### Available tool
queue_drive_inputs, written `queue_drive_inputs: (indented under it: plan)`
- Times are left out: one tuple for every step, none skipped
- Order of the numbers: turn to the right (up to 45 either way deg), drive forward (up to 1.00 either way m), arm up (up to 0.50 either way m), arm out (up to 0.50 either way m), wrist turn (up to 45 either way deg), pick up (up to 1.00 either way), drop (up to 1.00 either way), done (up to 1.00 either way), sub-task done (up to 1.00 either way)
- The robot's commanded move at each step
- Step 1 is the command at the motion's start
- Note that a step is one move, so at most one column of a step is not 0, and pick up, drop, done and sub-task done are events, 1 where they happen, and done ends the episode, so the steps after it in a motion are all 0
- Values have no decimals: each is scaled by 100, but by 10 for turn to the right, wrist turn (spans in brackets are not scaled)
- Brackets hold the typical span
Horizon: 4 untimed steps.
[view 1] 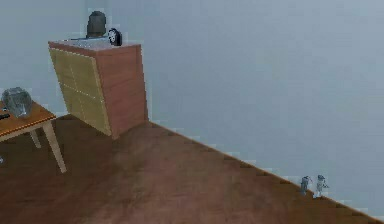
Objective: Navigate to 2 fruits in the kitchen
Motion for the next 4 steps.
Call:
queue_drive_inputs:
  plan:
    - [0,5,0,0,0,0,0,0,0]
    - [-450,0,0,0,0,0,0,0,0]
    - [-330,0,0,0,0,0,0,0,0]
    - [0,75,0,0,0,0,0,0,0]
